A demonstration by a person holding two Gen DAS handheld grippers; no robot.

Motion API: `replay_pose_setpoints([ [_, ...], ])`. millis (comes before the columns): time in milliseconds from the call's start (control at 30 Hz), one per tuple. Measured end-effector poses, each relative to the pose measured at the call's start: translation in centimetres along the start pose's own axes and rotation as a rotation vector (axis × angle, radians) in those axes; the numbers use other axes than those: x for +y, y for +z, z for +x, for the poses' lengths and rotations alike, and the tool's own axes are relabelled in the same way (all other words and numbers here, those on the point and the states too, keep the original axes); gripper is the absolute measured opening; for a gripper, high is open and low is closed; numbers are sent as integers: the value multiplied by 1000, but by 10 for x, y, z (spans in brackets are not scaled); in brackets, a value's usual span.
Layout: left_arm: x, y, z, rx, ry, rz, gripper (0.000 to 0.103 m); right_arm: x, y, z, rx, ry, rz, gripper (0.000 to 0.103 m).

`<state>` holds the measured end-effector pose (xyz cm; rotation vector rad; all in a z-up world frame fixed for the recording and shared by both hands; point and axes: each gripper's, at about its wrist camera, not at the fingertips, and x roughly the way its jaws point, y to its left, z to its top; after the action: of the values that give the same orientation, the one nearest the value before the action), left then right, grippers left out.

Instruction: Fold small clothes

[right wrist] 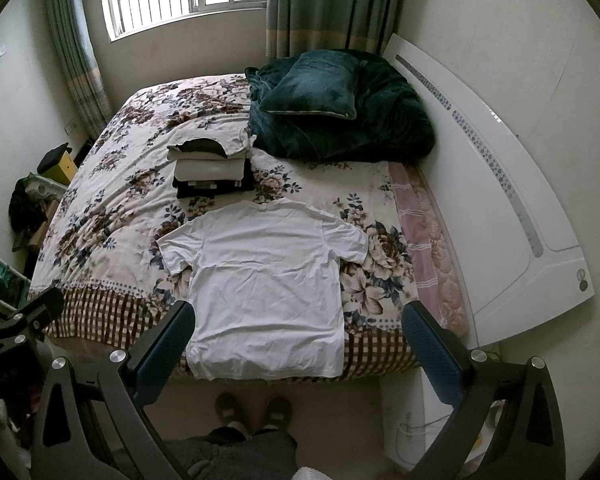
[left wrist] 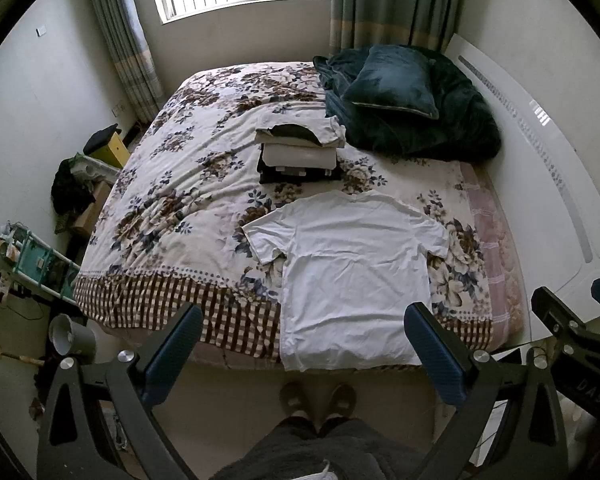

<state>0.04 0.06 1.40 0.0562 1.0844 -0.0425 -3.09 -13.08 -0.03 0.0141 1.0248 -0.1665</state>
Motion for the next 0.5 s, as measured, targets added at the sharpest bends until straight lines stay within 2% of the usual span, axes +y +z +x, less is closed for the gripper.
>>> replay_pose_setpoints([
  [300, -8, 7, -2, -3, -3, -5, 103, -2, 4, -5, 5, -1, 4, 103],
  [333, -8, 7, -2, -11, 2, -5, 103, -12, 4, 2, 11, -5, 11, 103],
  [500, -36, 33, 39, -33, 38, 13, 103, -16, 7, 38, 52, -23, 60, 103],
])
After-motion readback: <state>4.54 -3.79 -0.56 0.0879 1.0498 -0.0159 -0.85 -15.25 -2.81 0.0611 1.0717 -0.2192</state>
